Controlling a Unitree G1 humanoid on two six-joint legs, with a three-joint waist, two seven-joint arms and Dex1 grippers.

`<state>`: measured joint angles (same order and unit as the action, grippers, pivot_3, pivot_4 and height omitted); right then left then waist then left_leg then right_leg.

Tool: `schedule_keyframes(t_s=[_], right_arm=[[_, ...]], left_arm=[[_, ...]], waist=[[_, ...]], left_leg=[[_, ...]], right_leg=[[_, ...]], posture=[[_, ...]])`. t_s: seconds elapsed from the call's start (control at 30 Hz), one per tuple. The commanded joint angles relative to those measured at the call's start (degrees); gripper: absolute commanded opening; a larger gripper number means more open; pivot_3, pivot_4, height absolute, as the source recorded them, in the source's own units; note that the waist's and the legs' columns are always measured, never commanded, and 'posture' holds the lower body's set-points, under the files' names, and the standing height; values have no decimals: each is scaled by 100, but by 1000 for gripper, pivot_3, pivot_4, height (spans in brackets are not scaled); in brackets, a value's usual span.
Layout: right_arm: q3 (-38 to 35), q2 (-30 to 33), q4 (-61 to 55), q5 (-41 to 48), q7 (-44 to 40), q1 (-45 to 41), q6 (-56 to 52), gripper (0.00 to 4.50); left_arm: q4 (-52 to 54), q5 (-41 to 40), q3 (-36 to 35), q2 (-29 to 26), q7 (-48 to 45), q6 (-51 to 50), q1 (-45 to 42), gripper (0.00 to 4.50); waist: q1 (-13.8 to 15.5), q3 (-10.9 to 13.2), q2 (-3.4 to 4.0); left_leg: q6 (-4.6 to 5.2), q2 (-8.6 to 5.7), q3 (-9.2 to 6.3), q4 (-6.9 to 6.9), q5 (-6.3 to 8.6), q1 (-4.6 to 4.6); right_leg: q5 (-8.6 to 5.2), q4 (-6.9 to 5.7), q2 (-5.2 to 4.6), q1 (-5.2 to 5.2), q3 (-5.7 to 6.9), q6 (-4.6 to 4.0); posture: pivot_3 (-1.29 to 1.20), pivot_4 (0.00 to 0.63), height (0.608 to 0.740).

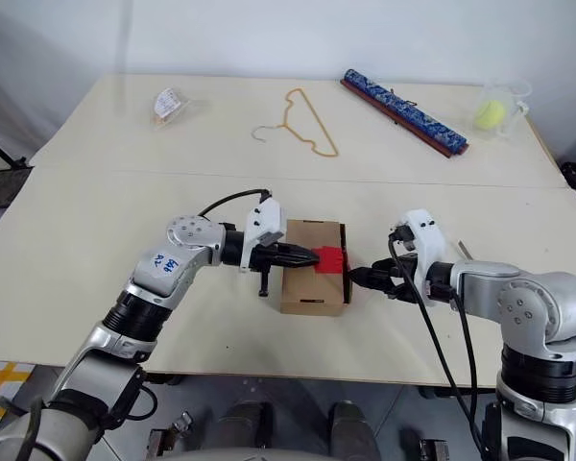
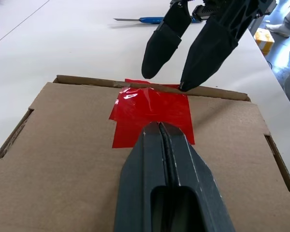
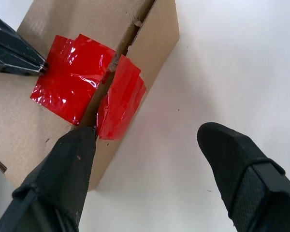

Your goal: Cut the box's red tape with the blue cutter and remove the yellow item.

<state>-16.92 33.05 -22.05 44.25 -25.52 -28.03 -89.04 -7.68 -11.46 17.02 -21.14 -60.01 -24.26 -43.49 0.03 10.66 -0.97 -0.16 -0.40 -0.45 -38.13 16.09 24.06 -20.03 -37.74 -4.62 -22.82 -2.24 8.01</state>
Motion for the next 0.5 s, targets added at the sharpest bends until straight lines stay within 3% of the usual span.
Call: schedule_keyframes(t_s=[0.03,0.2,0.5], right_arm=[[-5,76,-31,-138,154,10,-14,3660],[280,-69,-121,-307,452,-284,-39,3660],[1458,413,-428,-845,773,-869,28,3660]], left_arm=[[-14,99,186,-34,-93,-62,152,0],[-9,113,193,-30,-103,-65,147,0],[51,108,192,21,-36,-97,182,0]], waist=[[0,0,0],[-9,0,0],[-13,-1,-1]], left_leg=[[0,0,-1,0,0,0],[1,0,-1,0,-1,-3],[13,-1,-2,-1,-1,-15]], right_leg=[[0,0,0,1,1,0],[0,-1,0,2,1,0],[0,9,-3,7,-1,-1]], posture=[[0,150,740],[0,150,740],[0,150,740]])
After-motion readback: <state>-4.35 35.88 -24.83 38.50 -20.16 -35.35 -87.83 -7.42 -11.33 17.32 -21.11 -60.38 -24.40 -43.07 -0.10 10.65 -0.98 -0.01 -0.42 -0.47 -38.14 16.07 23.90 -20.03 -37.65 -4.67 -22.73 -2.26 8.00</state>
